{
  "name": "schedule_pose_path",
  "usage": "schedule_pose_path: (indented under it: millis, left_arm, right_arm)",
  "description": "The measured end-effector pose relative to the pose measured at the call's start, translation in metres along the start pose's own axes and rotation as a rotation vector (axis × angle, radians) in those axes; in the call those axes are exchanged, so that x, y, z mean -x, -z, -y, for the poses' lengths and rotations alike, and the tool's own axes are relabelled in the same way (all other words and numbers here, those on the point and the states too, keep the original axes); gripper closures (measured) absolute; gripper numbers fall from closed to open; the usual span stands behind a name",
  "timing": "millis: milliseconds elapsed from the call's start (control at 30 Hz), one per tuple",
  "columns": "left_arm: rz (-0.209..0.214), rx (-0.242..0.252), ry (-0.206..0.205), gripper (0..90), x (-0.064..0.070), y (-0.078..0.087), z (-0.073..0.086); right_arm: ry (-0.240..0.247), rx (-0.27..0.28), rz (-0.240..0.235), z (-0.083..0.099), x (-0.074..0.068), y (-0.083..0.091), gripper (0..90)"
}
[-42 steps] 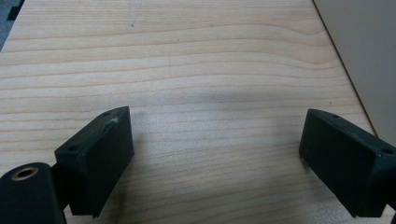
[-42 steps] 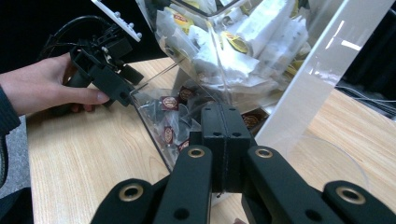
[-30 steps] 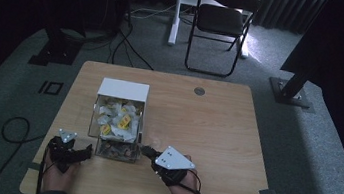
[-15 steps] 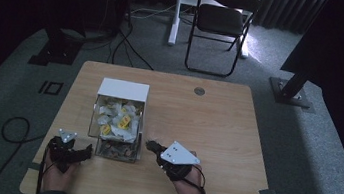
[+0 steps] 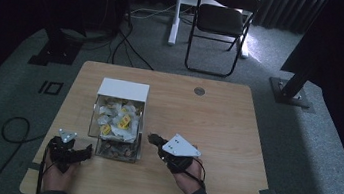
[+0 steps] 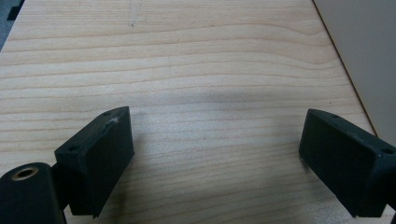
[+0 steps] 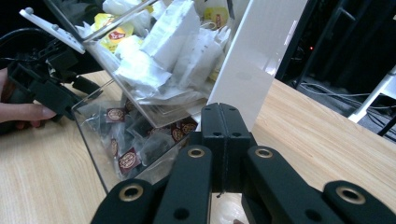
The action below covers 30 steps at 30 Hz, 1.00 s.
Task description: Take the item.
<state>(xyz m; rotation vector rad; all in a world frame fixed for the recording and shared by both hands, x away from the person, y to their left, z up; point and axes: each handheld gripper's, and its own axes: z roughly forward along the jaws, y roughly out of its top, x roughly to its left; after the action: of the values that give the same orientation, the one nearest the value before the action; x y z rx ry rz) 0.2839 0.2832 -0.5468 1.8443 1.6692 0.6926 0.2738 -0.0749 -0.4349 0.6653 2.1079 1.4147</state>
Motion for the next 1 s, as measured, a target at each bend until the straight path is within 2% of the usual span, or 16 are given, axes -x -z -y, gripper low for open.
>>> schedule_pose_path:
  millis: [1000]
  left_arm:
    - [0.000, 0.000, 0.000, 10.5, 0.000, 0.000, 0.000]
  right_arm:
    - [-0.050, -0.008, 0.046, -0.001, 0.018, -0.020, 90.0]
